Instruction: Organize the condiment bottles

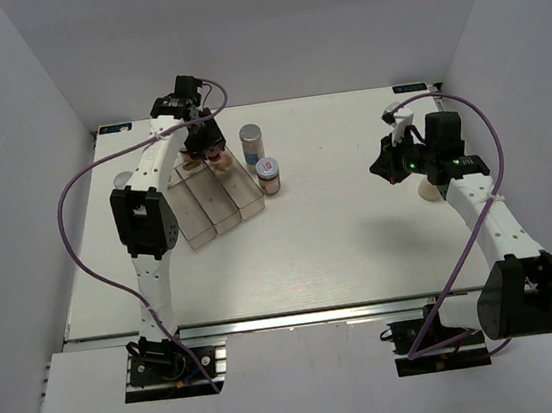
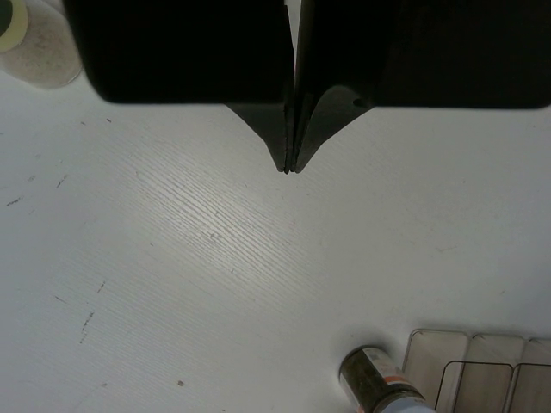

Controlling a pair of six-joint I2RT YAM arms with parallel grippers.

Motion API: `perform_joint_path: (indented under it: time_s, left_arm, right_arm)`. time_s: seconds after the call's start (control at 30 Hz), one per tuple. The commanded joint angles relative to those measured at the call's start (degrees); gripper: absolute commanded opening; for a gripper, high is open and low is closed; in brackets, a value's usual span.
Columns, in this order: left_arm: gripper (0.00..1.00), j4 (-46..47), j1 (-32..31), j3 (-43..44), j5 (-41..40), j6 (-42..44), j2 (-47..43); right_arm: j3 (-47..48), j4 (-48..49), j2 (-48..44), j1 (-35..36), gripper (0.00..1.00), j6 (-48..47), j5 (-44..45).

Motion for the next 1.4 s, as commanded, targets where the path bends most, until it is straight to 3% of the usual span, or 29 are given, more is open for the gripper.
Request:
perform_joint_path:
  time_s: [0.0,0.33,0.43,0.5,0.57,0.6,0.7,0.83,1.07,1.13,1.3,1.33,1.37]
  left_arm:
    - [0.0,-1.4,0.6,1.2,2.0,-0.6,0.0]
    - [0.02,-1.4,2.8,2.2,7.2,-1.3,2.6]
    - [0.21,-1.3,3.3,2.4,7.6,-1.6,3.6]
    - [0.41,-1.1,3.4,2.8,7.7,-1.7,3.9]
    - [0.51,-1.0,3.5,3.4,7.8,-2.0,4.5]
    - [0.62,-0.8,3.5,3.5,7.9,-2.0,4.6]
    - [0.77,-0.7,3.5,3.6,8.2,-2.2,5.0]
    - [0.88,0.0,3.4,3.8,8.1,-2.5,4.4]
    - [0.9,1.5,3.5,5.0,6.9,-3.6,1.3]
    - [0.91,2.3,3.6,5.1,6.1,-3.7,-1.2]
    - [0.86,12.3,3.5,2.3,6.8,-0.8,-9.8]
    - [0.82,14.7,3.6,-1.9,7.1,0.2,-14.4]
    - [0.72,19.0,3.6,-4.3,7.8,0.8,-16.9]
  right_arm:
    - [-0.4,2.3,-0.1,0.1,0.0,0.6,0.0]
    - [-1.2,2.8,-0.4,0.1,0.0,1.0,-0.3]
    - [-1.3,3.0,-0.4,0.1,0.0,1.0,-0.3]
    - [-1.3,3.1,-0.4,0.1,0.0,1.1,-0.1]
    - [-1.3,3.2,-0.4,0.0,0.0,1.1,-0.1]
    - [-1.3,3.2,-0.4,0.1,0.0,1.1,0.0]
    - [-1.5,3.1,-0.4,0.1,0.0,1.0,0.1]
    - [-1.7,3.1,-0.6,0.1,0.0,0.8,0.1]
    - [-1.1,2.3,-0.4,0.1,0.07,0.1,-0.5]
    - [-0.6,1.9,-0.4,0.1,0.17,0.0,-0.6]
    - [1.2,2.7,-1.1,0.1,0.82,0.4,1.0]
    - [1.6,3.0,-1.3,0.1,0.85,0.5,1.4]
    - [2.7,3.1,-1.5,0.1,0.85,0.5,1.9]
